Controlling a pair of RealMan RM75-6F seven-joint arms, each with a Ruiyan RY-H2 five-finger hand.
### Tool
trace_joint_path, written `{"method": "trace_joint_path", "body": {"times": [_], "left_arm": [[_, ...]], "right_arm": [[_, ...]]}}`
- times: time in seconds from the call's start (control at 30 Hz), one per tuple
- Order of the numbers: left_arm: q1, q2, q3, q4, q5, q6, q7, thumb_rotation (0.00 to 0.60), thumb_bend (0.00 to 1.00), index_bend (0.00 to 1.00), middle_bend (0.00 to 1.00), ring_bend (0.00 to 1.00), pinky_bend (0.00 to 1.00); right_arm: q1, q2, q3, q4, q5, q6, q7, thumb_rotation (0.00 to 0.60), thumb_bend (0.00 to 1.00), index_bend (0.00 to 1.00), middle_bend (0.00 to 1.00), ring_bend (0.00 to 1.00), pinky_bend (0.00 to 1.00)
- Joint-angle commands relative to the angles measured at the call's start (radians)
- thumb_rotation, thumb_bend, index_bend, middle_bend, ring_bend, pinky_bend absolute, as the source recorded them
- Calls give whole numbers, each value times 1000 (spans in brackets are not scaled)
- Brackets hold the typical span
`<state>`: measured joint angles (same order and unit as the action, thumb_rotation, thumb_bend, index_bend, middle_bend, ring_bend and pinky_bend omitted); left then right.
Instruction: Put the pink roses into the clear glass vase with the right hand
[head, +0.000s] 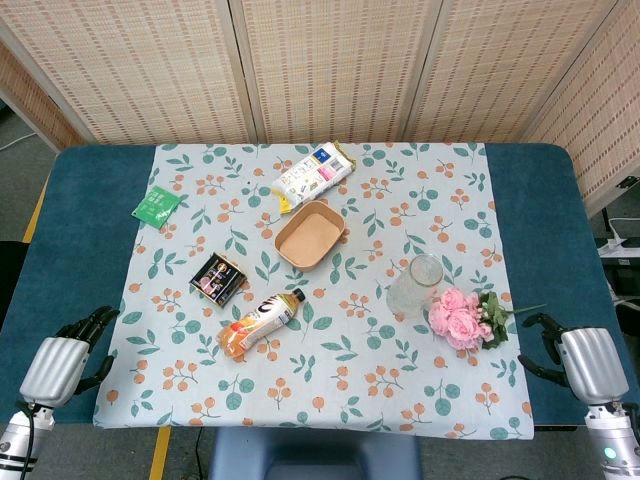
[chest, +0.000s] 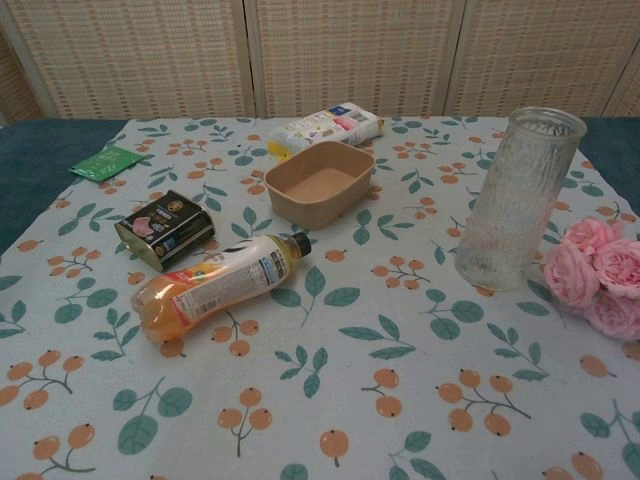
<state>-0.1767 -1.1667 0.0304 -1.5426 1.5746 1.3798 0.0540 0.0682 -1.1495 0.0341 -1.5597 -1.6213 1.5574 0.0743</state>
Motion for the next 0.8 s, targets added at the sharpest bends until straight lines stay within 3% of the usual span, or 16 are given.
{"method": "trace_joint_path", "body": {"times": [0.03,0.2,0.3,0.37,0.6,0.8], "left_arm": [[0,0,0,-1,1,1,1,600,420,129,123,266,376],[-2,1,1,-2,4,-1,-1,600,420,129,125,266,376],[-3,-1,1,2,2,-5,-1,600,420,129,127,266,376],[-3,0,4,0,4,-6,-4,600,420,129,128,266,376],[-1,-2,5,-4,19,9,9,600,420,130,132,266,376],[-3,1,1,-3,0,-5,-2,600,420,131,132,266,377]], "right_arm": [[4,4,-3,1,-3,-9,-5,600,22,439,887,892,963],[22,27,-9,-4,19,-70,-53,600,22,259,887,892,963],[49,50,-4,-36,79,-157,-123,600,21,101,887,896,963],[74,48,11,-51,140,-224,-172,600,21,63,887,904,963],[177,-44,63,21,335,-430,-291,600,21,63,887,942,992],[248,-128,77,128,408,-571,-254,600,21,144,887,957,1000]]}}
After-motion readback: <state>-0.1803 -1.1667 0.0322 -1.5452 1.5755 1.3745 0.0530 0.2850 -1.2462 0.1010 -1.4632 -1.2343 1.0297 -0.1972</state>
